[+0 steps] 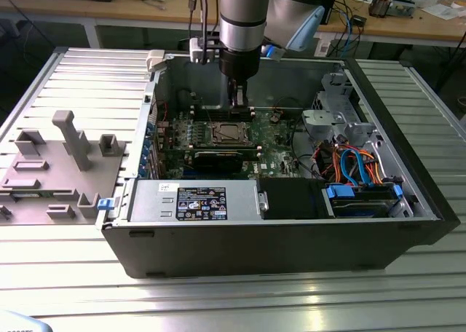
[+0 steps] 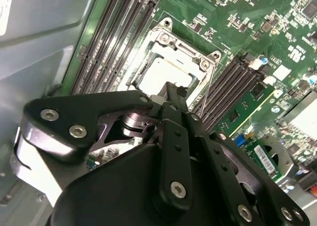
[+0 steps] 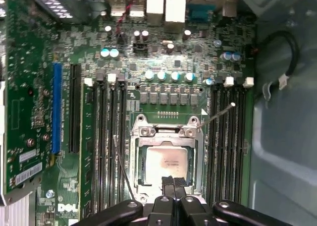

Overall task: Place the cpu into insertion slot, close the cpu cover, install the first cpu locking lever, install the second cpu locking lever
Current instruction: 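Install the first cpu locking lever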

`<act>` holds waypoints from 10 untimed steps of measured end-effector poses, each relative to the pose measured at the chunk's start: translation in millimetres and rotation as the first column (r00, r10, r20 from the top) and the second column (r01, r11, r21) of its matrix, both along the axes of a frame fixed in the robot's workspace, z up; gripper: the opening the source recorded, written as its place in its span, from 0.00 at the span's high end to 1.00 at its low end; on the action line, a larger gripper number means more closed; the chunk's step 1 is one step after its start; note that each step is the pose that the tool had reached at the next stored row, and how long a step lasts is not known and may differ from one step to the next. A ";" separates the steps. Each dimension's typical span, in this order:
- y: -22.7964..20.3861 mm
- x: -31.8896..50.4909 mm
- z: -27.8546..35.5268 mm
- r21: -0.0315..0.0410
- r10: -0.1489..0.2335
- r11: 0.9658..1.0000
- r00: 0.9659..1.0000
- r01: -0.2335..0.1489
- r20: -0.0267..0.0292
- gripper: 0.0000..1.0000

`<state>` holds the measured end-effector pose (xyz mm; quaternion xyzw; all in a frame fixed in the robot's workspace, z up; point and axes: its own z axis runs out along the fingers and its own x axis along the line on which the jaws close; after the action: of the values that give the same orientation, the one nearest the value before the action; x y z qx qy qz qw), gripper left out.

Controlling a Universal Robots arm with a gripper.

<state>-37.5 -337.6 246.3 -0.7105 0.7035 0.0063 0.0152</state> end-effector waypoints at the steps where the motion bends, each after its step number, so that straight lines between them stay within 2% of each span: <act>1: 0.0 0.0 -0.2 0.006 -0.009 1.000 1.000 0.009 0.000 0.89; 3: 0.1 0.0 -0.2 0.013 -0.030 0.999 1.000 0.030 0.000 0.89; 10: 0.0 -0.2 -0.2 0.014 -0.033 0.999 0.999 0.033 0.000 0.89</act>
<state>-37.7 -337.6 246.1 -0.6988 0.7149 0.0108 0.0201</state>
